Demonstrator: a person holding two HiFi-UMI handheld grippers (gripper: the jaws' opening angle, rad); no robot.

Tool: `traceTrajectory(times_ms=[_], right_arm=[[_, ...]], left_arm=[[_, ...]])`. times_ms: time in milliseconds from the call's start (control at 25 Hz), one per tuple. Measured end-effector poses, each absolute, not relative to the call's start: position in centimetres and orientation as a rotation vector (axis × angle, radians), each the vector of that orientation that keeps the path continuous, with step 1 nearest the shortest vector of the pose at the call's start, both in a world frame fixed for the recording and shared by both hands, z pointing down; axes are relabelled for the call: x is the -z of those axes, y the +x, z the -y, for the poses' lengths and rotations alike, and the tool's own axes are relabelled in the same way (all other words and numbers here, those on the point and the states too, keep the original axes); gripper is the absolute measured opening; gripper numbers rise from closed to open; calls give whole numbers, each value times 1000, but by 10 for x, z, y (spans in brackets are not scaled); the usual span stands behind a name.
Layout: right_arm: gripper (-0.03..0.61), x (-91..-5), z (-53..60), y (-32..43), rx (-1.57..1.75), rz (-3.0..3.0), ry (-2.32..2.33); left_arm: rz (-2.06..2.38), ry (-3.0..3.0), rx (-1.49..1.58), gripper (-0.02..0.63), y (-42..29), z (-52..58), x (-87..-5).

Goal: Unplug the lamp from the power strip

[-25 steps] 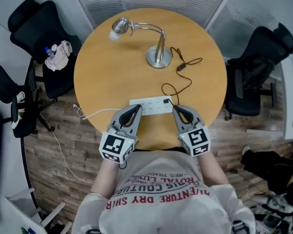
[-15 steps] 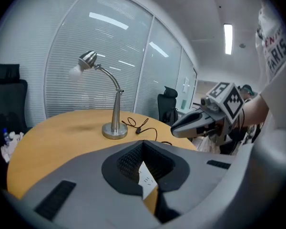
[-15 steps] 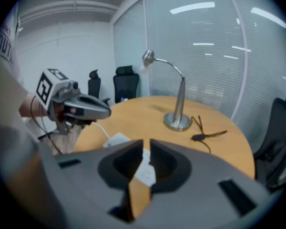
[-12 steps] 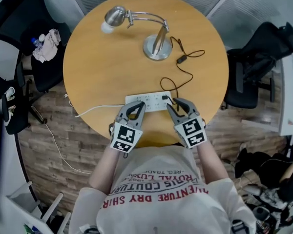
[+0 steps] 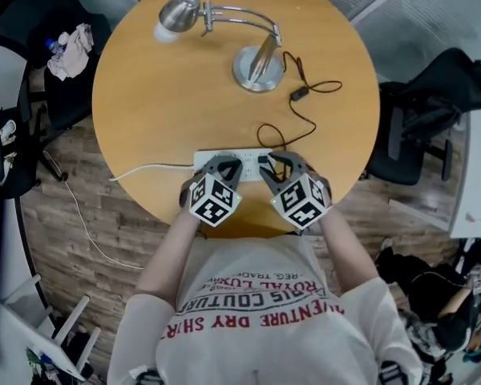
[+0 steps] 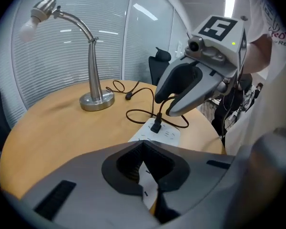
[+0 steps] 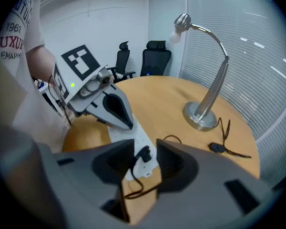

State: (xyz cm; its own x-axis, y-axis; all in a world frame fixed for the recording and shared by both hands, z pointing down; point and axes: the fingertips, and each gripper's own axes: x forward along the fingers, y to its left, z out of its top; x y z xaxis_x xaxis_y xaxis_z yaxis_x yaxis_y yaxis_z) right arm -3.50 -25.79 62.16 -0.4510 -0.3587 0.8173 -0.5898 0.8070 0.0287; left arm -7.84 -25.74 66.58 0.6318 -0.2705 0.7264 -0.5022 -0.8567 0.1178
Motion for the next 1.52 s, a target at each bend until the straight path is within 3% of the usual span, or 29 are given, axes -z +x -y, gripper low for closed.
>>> traceTrajectory(times_ms=[280, 600, 1520], right_arm=[[158, -655, 254, -34, -237, 1925, 461], [95, -679, 251, -32, -138, 1804, 306], [71, -672, 229, -28, -126, 1791, 247]], left_arm=[[591, 2464, -1086, 28, -73, 254, -684], [577, 2488, -1090, 28, -73, 254, -683], [488, 2548, -1098, 28, -67, 243, -682]])
